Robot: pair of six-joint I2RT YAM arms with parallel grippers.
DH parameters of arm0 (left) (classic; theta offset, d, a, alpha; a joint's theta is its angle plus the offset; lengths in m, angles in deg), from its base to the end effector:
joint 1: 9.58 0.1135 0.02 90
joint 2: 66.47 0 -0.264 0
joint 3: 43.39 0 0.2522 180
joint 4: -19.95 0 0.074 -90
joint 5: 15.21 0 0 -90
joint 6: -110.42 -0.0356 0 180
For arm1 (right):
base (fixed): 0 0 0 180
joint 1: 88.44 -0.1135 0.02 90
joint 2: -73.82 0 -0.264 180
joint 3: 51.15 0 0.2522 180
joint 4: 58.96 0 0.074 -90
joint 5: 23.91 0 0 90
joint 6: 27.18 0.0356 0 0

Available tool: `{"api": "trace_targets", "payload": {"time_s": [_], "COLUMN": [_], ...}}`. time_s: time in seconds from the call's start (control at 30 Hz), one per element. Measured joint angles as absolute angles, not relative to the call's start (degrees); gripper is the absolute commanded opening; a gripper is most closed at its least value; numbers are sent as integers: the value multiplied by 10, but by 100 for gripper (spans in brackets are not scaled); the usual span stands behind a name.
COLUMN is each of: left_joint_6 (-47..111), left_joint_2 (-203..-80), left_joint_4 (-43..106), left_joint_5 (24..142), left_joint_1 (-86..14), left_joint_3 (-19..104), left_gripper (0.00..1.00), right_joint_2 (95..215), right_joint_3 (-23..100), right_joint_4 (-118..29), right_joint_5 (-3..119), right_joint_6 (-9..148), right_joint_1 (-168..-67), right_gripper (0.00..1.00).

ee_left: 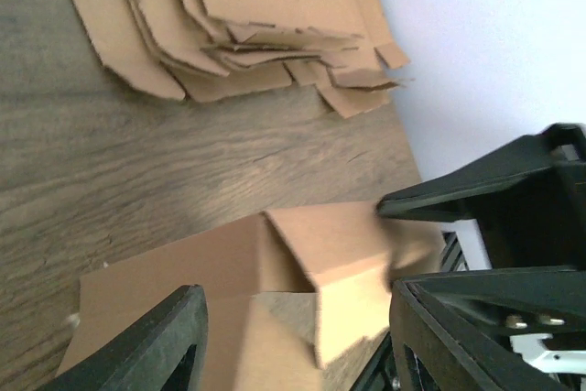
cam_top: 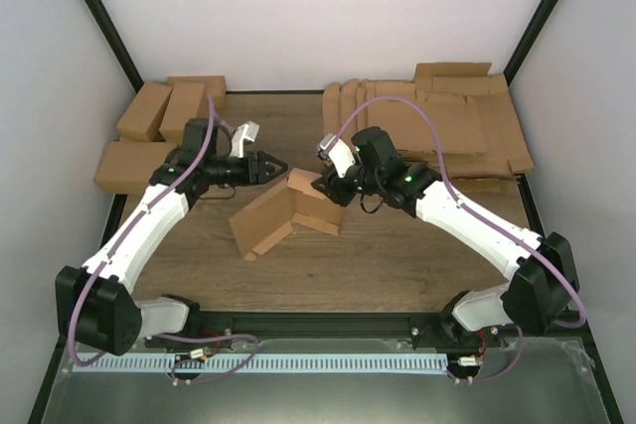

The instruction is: Fold the paper box

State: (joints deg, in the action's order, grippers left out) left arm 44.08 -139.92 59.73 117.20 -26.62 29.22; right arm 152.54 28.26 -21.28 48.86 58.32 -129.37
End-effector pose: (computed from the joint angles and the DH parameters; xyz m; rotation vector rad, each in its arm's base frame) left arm 0.2541 -0.1030 0.2976 0.2774 2.3252 -1.2071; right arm 0.2249 0.2090 0.3105 -1.0313 2.0209 0.6782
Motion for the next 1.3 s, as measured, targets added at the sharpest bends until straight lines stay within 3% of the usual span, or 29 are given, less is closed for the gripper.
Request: {"api": "trace_targets", "payload": {"time_s": [0.17,0.37,0.63,1.13,1.3], "left_joint_6": [443,395,330,275,272], "left_joint_2": [-1374,-1383,-1402,-1414,-1413], "left_joint_4": [597,643,705,730,732], "left_joint_5": [1168,1156,1138,1139,1138], "left_joint_1": [-255,-253,-252,-252,-250], "left_joint_3": [312,318,318,307,305], "left_gripper": [62,66,71,49,49], "right_joint_2": [1536,1550,1564,1607,1615], "right_joint_3": [292,313,338,384,387], "right_joint_4": [-206,-191,-157,-129,-130], "right_joint_5": [501,519,540,639,685], "right_joint_6": [574,562,543,522,513], "right_joint_1": [-1295,-1296,-1311,-1345,-1363], "right_gripper": [38,46,43,43,46]}}
